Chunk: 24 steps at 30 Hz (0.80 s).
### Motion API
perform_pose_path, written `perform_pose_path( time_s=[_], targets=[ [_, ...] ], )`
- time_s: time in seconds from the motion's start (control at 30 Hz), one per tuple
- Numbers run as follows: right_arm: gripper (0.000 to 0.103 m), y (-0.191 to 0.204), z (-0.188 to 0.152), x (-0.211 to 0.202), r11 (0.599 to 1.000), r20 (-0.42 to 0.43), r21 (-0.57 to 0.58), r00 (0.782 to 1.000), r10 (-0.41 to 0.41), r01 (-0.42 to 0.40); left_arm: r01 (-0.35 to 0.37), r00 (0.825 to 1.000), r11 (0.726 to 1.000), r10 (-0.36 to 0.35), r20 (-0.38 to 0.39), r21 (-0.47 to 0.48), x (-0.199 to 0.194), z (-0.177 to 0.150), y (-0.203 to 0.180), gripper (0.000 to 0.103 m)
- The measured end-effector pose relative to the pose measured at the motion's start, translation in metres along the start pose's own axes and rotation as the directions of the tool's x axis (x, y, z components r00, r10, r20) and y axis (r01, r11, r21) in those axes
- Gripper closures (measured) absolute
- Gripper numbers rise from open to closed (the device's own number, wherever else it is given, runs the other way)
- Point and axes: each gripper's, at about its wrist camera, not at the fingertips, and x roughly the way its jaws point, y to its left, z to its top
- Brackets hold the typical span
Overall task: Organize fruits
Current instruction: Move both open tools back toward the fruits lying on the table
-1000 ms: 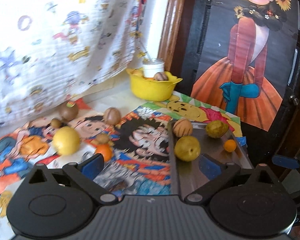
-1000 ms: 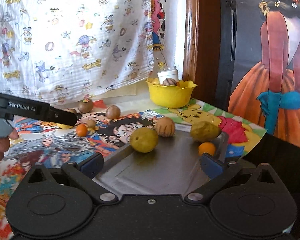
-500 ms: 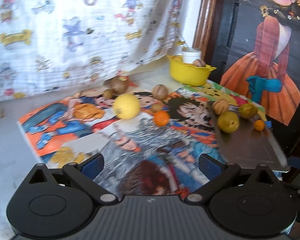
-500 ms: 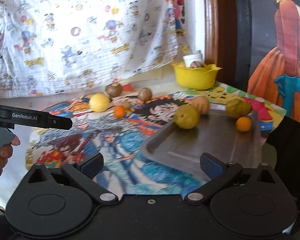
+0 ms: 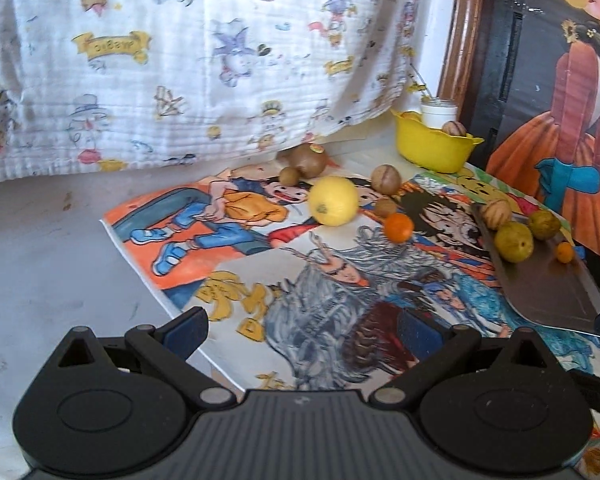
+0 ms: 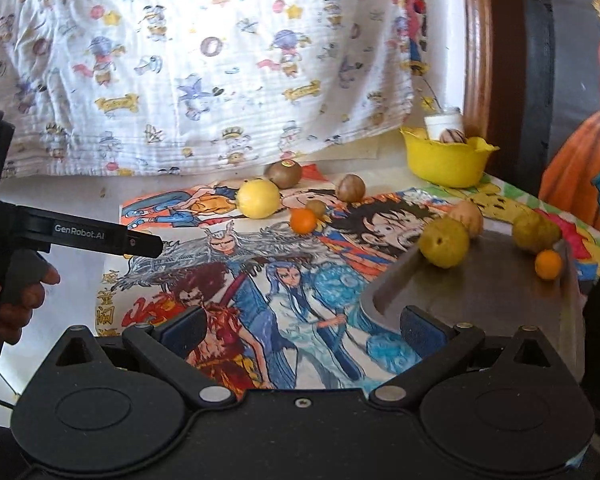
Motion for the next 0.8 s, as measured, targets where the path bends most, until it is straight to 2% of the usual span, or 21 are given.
perform_pose_path(
  time_s=[0.5, 0.8],
  targets=[
    [0.001, 0.008, 0.064, 0.031, 0.992, 0.067, -0.124, 0.997, 0.027, -0.018, -0.064, 0.997, 0.998, 0.063, 0.046, 0.020, 0.016, 0.028, 0.034, 0.000],
    [0.001, -0.010, 0.079, 0.049, 0.989, 0.048, -0.145, 0.999, -0.009, 0.016, -0.042, 0.997, 0.998, 0.039, 0.069, 0.053, 0.026, 0.041, 0.032, 0.000]
  ],
)
